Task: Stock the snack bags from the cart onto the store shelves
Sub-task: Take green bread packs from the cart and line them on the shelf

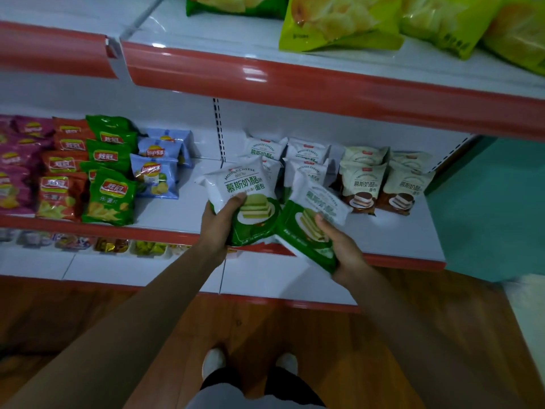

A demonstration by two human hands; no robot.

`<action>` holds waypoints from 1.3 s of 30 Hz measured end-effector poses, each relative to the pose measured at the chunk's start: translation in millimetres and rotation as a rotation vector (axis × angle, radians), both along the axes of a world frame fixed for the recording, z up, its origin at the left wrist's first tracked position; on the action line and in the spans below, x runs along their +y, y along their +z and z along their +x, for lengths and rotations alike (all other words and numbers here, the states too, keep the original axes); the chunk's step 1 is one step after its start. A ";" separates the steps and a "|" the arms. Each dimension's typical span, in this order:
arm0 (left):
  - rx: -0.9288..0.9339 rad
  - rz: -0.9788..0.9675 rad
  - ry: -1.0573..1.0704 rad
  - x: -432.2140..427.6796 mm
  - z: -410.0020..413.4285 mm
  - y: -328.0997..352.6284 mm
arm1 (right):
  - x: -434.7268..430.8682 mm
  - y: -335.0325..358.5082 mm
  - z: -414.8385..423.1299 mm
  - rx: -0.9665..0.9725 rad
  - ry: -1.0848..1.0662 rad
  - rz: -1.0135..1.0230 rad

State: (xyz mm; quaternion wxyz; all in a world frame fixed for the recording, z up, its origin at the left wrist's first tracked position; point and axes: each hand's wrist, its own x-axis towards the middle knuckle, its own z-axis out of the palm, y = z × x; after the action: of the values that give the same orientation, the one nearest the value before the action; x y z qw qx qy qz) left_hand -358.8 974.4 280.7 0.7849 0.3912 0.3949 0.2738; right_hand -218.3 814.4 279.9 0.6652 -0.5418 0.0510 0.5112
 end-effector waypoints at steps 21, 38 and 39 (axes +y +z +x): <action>0.080 -0.086 -0.004 -34.1 18.1 -80.3 | 53.0 -99.8 115.9 -0.416 0.068 -0.257; 0.155 -0.129 -0.074 -19.0 10.3 -126.9 | 72.1 -138.0 105.5 -0.663 -0.187 -0.378; 0.157 -0.120 -0.087 -15.0 11.0 -126.0 | 67.5 -135.9 99.5 -0.759 -0.236 -0.405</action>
State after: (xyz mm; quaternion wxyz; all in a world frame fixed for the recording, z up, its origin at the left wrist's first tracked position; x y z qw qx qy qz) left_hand -347.7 959.4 154.7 0.7845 0.3805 0.4537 0.1839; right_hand -118.8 881.9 144.0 0.5711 -0.8009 -0.0361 0.1764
